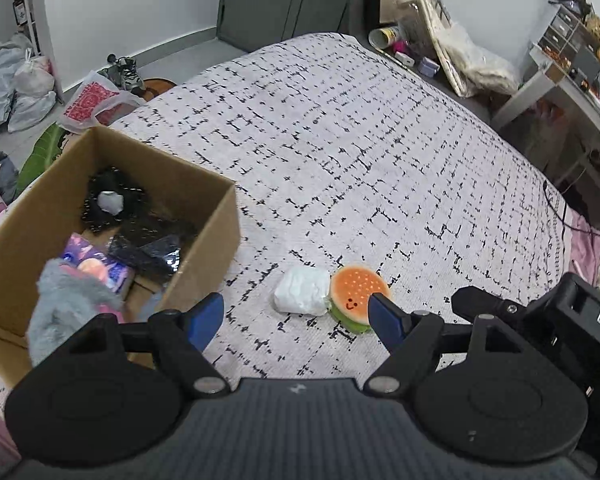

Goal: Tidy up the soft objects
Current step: 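Grasp the white plastic bag with the left gripper while the right grasps the hamburger plush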

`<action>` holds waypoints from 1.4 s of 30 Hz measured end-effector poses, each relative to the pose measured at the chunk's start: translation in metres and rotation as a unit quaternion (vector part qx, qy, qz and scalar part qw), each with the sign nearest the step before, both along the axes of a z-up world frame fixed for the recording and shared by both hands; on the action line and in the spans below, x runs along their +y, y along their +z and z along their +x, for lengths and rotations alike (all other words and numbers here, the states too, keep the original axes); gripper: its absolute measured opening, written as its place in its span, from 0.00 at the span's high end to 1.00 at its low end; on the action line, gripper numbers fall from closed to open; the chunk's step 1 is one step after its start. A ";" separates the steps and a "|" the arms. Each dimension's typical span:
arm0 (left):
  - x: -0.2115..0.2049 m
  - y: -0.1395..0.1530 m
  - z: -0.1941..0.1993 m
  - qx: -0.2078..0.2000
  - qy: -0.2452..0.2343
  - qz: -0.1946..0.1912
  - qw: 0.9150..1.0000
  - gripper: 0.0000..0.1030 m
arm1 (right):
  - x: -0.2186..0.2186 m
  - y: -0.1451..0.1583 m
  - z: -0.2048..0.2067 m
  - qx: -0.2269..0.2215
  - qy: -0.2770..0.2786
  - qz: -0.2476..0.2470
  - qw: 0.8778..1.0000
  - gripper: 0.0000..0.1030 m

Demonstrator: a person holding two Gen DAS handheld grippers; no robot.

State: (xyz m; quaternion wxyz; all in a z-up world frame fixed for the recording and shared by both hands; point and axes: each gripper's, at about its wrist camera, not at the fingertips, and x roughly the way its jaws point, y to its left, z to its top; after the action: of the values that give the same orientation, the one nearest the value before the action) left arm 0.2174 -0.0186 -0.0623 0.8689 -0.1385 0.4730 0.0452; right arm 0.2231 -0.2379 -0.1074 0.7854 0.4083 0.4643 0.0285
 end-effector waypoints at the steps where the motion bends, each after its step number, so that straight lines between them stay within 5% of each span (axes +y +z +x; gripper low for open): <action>1: -0.003 -0.003 0.002 0.002 -0.001 0.005 1.000 0.24 | -0.001 -0.003 0.002 0.003 -0.001 0.006 1.000 0.21; 17: -0.011 -0.044 0.019 0.014 0.039 0.006 0.999 0.28 | -0.004 -0.056 0.018 0.058 -0.033 0.060 0.996 0.49; 23: -0.013 -0.050 0.030 0.005 0.031 0.005 0.999 0.29 | 0.000 -0.062 0.024 0.048 -0.043 0.081 0.995 0.50; 35: -0.001 -0.077 0.040 0.013 0.060 -0.031 0.998 0.52 | 0.007 -0.085 0.034 0.061 -0.065 0.122 0.989 0.50; 42: 0.006 -0.083 0.043 0.028 0.063 -0.052 0.996 0.56 | 0.019 -0.097 0.042 0.072 -0.052 0.135 0.987 0.62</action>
State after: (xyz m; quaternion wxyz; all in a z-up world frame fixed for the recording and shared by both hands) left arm 0.2606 -0.0124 -0.1450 0.8422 -0.2121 0.4893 0.0792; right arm 0.2654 -0.2190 -0.2045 0.6880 0.5352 0.4898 0.0200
